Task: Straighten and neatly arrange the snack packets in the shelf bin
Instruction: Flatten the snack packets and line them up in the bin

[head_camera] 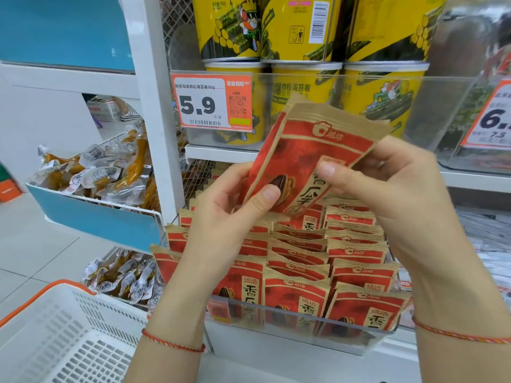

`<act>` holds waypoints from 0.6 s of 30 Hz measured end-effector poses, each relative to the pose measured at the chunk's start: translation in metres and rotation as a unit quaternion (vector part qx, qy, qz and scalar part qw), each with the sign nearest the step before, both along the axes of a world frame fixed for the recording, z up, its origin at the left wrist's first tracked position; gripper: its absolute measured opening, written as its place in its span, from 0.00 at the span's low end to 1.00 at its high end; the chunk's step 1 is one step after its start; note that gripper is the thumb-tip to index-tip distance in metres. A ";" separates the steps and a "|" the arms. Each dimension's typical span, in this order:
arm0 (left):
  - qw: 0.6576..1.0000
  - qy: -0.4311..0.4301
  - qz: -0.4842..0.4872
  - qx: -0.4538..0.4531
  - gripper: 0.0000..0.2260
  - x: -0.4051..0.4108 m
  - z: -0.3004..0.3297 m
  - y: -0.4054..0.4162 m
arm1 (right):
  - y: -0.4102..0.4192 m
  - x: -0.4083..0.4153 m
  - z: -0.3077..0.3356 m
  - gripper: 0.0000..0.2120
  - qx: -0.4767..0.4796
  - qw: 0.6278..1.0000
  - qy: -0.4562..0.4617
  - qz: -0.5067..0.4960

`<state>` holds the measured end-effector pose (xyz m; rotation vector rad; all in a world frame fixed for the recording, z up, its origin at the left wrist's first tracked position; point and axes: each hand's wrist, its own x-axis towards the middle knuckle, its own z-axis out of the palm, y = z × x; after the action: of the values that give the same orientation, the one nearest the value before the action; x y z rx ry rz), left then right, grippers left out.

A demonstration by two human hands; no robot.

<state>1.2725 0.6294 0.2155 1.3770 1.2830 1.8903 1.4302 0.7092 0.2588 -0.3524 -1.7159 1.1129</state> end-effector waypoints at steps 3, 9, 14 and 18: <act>0.995 0.073 0.061 -0.017 0.17 0.000 -0.010 0.008 | 0.001 0.003 0.001 0.12 0.048 0.996 0.029 -0.066; 0.930 0.273 0.106 -0.221 0.22 -0.004 -0.027 0.012 | 0.014 0.006 -0.009 0.10 0.043 0.988 -0.003 -0.151; 0.854 0.407 0.121 -0.302 0.23 0.000 -0.027 0.011 | 0.024 0.004 -0.021 0.10 0.025 0.980 -0.065 -0.187; 0.827 0.452 0.111 -0.316 0.22 0.000 -0.029 0.014 | 0.033 -0.003 -0.035 0.11 0.006 0.970 -0.135 -0.204</act>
<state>1.2729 0.6435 0.1869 1.8115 2.3120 0.6686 1.4274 0.7419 0.2240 -0.8411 -1.7775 0.7770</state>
